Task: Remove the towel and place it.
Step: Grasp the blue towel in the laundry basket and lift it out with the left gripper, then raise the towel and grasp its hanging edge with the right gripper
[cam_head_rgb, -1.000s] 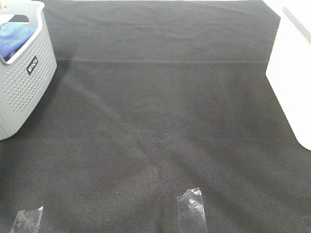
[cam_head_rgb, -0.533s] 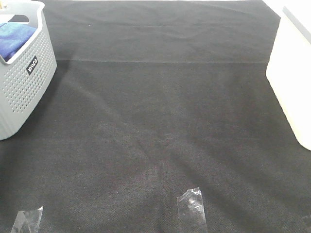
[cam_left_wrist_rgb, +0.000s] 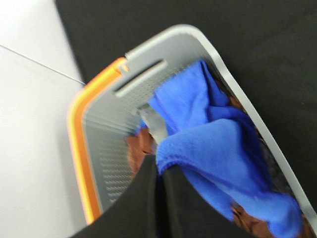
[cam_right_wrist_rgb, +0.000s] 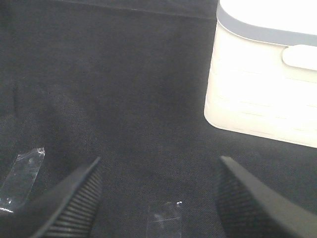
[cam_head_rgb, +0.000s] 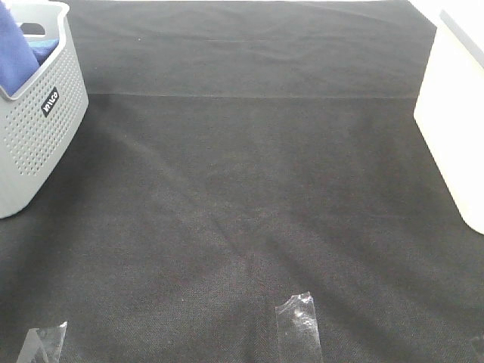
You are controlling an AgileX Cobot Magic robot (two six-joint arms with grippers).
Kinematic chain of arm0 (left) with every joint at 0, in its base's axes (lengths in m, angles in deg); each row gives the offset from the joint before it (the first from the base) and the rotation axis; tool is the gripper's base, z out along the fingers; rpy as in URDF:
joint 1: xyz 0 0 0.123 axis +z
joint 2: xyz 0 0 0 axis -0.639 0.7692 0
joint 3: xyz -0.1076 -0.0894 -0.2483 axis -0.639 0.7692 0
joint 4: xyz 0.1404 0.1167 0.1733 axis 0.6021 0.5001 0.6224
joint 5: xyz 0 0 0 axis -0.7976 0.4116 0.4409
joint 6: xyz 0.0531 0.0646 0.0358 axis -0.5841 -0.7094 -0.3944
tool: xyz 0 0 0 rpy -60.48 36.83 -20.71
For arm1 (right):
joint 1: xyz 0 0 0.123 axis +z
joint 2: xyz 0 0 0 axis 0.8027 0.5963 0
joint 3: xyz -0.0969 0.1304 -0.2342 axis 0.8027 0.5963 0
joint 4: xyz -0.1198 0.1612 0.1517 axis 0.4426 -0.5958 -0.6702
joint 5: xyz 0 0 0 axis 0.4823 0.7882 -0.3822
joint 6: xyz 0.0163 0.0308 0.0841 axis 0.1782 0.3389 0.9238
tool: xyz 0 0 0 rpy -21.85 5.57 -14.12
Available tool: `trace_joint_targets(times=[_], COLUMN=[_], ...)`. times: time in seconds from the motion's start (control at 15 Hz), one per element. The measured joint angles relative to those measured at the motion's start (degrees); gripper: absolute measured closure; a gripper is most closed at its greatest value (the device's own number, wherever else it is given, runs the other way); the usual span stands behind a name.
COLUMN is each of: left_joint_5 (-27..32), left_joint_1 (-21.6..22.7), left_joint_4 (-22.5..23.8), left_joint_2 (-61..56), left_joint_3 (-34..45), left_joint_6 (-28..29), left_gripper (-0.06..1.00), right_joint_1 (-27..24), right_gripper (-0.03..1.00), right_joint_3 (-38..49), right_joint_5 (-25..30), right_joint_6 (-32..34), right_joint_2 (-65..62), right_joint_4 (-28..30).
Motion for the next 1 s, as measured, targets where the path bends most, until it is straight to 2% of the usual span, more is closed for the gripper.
trace_joint_targets(times=[0.47, 0.67, 0.73, 0.87, 1.0], left_joint_5=[-2.3, -1.5, -1.5, -1.4, -1.4], left_joint_1=[-13.1, -19.8, -22.2, -26.9, -30.3], left_joint_4=[0.6, -2.2, -3.0, -3.3, -3.3], left_joint_2=[-11.6, -12.7, -12.8, -12.8, -12.8], left_joint_3=[-0.1, -0.1, -0.1, -0.1, -0.1], left_joint_6=[0.1, 0.1, -0.1, -1.5, -2.8], left_gripper=[0.94, 0.94, 0.94, 0.94, 0.94], right_joint_1=[0.0, 0.0, 0.0, 0.0, 0.0], right_gripper=[0.31, 0.31, 0.31, 0.31, 0.31], right_joint_3=[0.0, -0.6, -0.8, -0.8, -0.9], right_joint_5=[-0.1, -2.3, -5.2, -15.5, -22.4], right_joint_6=[0.0, 0.0, 0.0, -5.3, -17.8], right_joint_2=[0.0, 0.8, 2.2, 7.0, 14.5], right_joint_4=[0.0, -1.2, -2.6, -11.1, -22.9])
